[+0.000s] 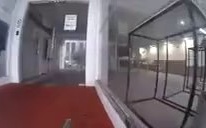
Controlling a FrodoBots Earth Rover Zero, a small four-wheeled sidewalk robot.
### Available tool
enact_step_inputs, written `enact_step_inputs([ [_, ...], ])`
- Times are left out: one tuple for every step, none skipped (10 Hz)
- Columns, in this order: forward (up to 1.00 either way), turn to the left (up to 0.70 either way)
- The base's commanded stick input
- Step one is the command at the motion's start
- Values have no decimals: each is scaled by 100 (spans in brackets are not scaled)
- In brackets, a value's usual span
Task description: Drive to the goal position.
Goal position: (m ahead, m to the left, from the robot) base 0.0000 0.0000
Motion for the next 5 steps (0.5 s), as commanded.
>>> enact_step_inputs([
  [23,94],
  [23,94],
  [23,94],
  [23,94],
  [23,94],
])
